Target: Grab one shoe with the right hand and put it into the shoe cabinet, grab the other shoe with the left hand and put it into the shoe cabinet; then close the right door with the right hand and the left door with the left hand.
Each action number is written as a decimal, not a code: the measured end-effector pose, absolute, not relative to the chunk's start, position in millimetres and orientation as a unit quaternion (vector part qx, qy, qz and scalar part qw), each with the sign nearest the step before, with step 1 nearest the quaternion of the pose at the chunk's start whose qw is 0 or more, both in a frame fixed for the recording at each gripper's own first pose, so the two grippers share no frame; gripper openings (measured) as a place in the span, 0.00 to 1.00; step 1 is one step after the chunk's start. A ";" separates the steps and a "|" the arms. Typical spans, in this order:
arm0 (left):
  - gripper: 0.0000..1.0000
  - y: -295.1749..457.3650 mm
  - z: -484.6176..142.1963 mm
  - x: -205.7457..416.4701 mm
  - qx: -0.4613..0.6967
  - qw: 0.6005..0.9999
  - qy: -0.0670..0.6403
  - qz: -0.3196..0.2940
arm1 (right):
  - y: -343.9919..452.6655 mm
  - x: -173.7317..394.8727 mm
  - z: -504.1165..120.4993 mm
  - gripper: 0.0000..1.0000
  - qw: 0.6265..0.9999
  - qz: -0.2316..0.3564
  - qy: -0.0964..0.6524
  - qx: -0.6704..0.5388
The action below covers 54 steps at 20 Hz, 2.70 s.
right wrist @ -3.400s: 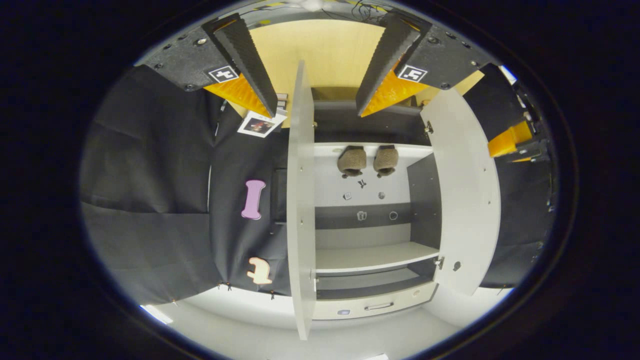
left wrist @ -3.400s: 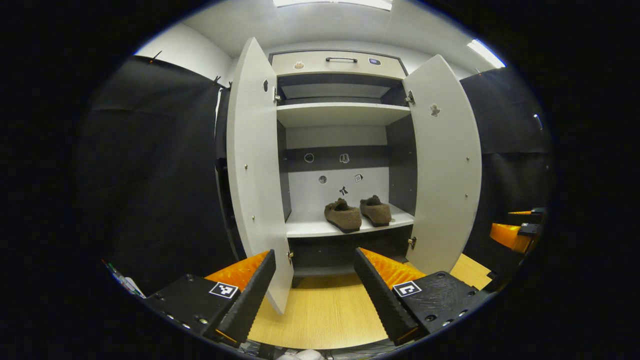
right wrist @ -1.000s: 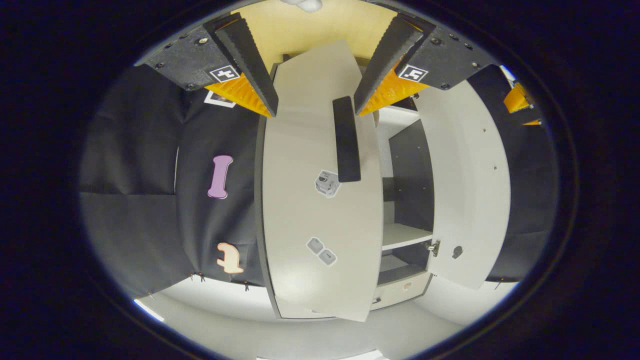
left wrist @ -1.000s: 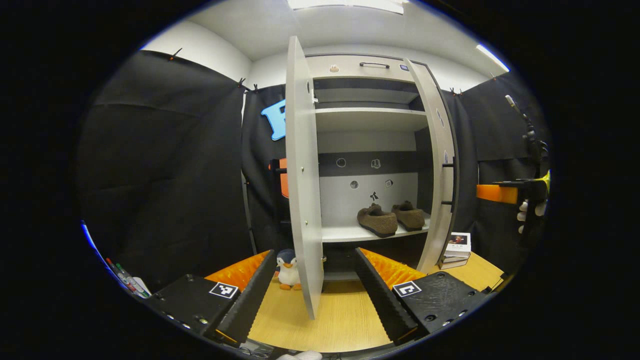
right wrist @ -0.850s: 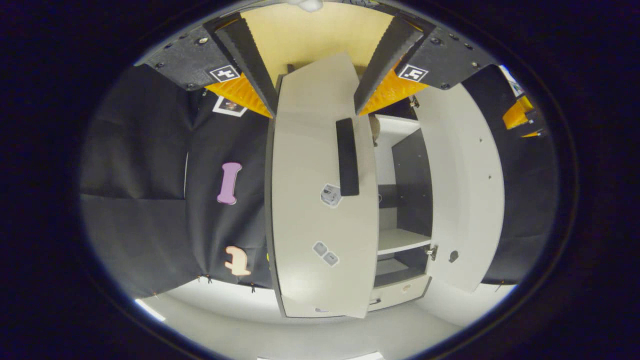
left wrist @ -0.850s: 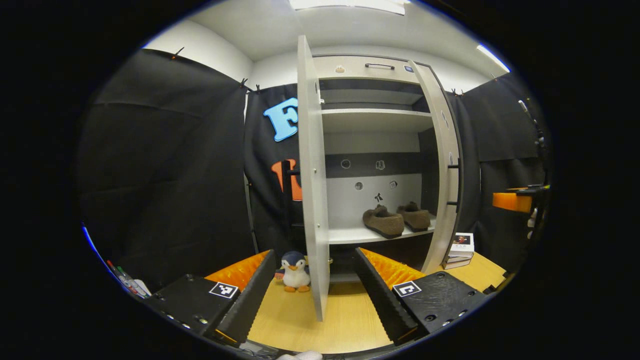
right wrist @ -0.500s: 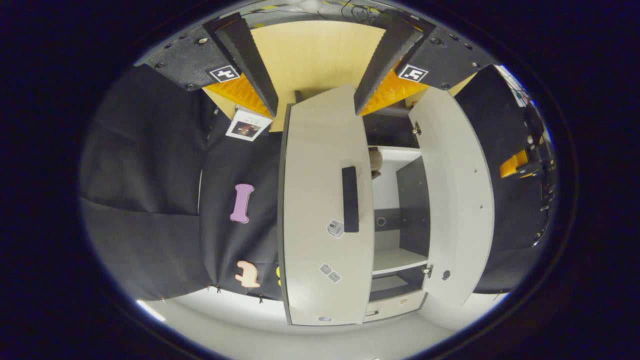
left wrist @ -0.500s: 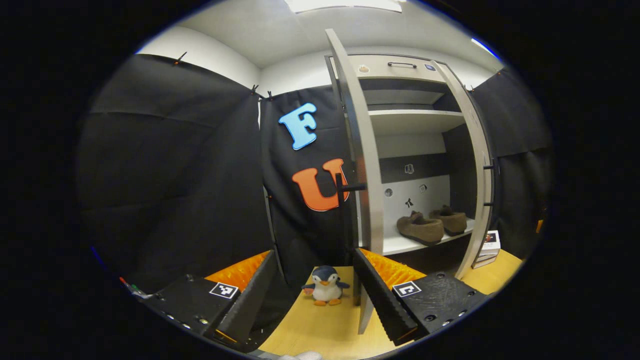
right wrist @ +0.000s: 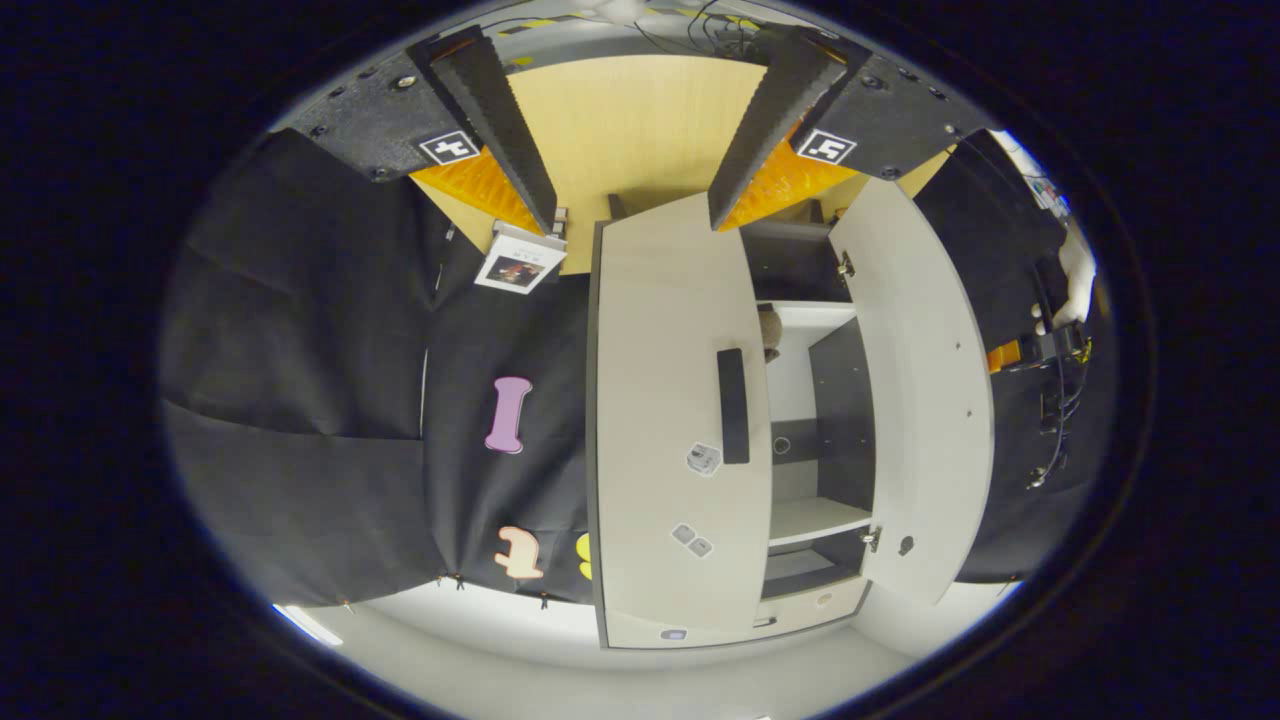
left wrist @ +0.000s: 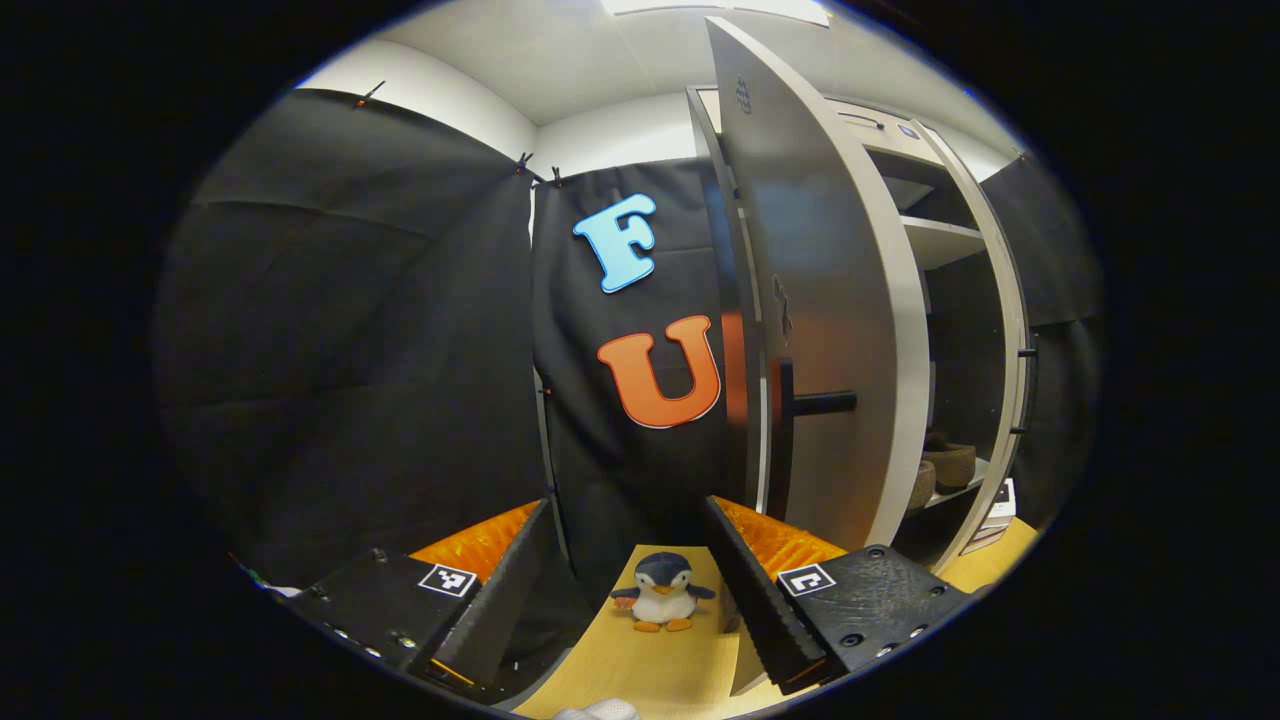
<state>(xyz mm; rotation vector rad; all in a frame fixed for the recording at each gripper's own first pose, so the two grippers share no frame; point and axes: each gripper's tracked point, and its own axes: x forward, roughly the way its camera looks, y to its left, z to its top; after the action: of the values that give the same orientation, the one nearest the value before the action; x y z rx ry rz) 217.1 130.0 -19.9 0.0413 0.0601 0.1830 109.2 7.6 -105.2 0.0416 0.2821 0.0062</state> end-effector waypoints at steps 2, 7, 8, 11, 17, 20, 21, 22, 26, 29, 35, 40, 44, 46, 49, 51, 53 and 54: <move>0.93 123.6 -19.9 218.5 0.015 0.996 0.032 0.081 | 10.7 112.5 -105.9 0.99 0.989 0.010 0.143 0.023; 0.88 98.6 -14.8 213.2 0.047 0.995 0.023 0.083 | 23.9 113.9 -107.6 1.00 0.989 0.033 0.145 0.019; 0.88 83.4 -16.0 212.8 0.037 0.997 0.024 0.067 | 25.4 113.3 -107.6 1.00 0.989 0.036 0.145 0.019; 0.88 40.0 -19.1 213.5 0.011 0.999 0.024 0.027 | 23.2 114.2 -105.1 1.00 0.989 0.038 0.143 0.017; 0.93 -11.6 -18.6 232.0 -0.001 1.000 0.028 -0.014 | 5.4 114.1 -103.2 1.00 0.990 0.024 0.141 0.011; 0.96 -20.8 -13.0 233.8 0.007 0.999 0.026 -0.017 | -2.0 109.5 -100.3 1.00 0.990 0.013 0.139 0.010; 0.96 -24.3 -12.2 232.5 0.009 1.000 0.025 -0.016 | -2.8 107.6 -99.9 1.00 0.990 0.011 0.138 0.013; 1.00 -28.1 -11.6 229.6 0.009 0.999 0.024 -0.020 | -2.7 106.2 -99.1 1.00 0.990 0.010 0.138 0.016; 0.96 -32.5 -13.7 215.9 0.013 0.999 0.030 -0.019 | -3.9 107.0 -94.5 1.00 0.991 0.008 0.130 0.016; 0.96 -37.6 -13.0 194.2 0.006 0.999 0.036 -0.019 | -4.6 106.8 -89.9 1.00 0.992 0.007 0.123 0.018; 0.96 -49.3 -4.8 139.0 0.006 0.999 0.029 -0.031 | 6.2 107.4 -79.8 1.00 0.994 0.016 0.105 0.023; 1.00 -55.4 -3.9 91.7 0.005 0.999 0.018 -0.026 | 11.8 107.7 -73.8 1.00 0.996 0.017 0.088 0.017; 0.96 -59.5 -11.6 60.6 0.003 0.999 0.027 -0.025 | 14.1 104.7 -70.6 1.00 0.996 0.018 0.080 0.020; 0.96 -58.7 -12.3 51.0 0.000 0.999 0.029 -0.028 | 12.6 103.1 -66.5 1.00 0.997 0.016 0.070 0.021; 0.96 -53.0 -11.7 43.2 -0.001 0.999 0.030 -0.022 | 15.6 100.3 -63.0 1.00 0.998 0.019 0.059 0.019; 0.96 -51.0 -10.9 40.5 0.000 0.999 0.027 -0.017 | 18.9 98.2 -62.3 0.99 0.998 0.024 0.056 0.014; 0.96 -48.8 -10.6 39.5 0.002 1.000 0.025 -0.014 | 22.4 97.3 -62.4 0.99 0.998 0.029 0.055 0.011; 0.96 -48.7 -11.9 39.7 0.001 1.000 0.027 -0.013 | 23.4 97.5 -61.8 0.99 0.998 0.032 0.054 0.011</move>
<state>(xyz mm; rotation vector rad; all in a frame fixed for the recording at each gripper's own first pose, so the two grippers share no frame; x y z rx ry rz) 39.7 -48.7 -11.9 0.0024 0.0533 -0.0270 97.5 23.4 -61.8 0.0213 0.1073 0.0634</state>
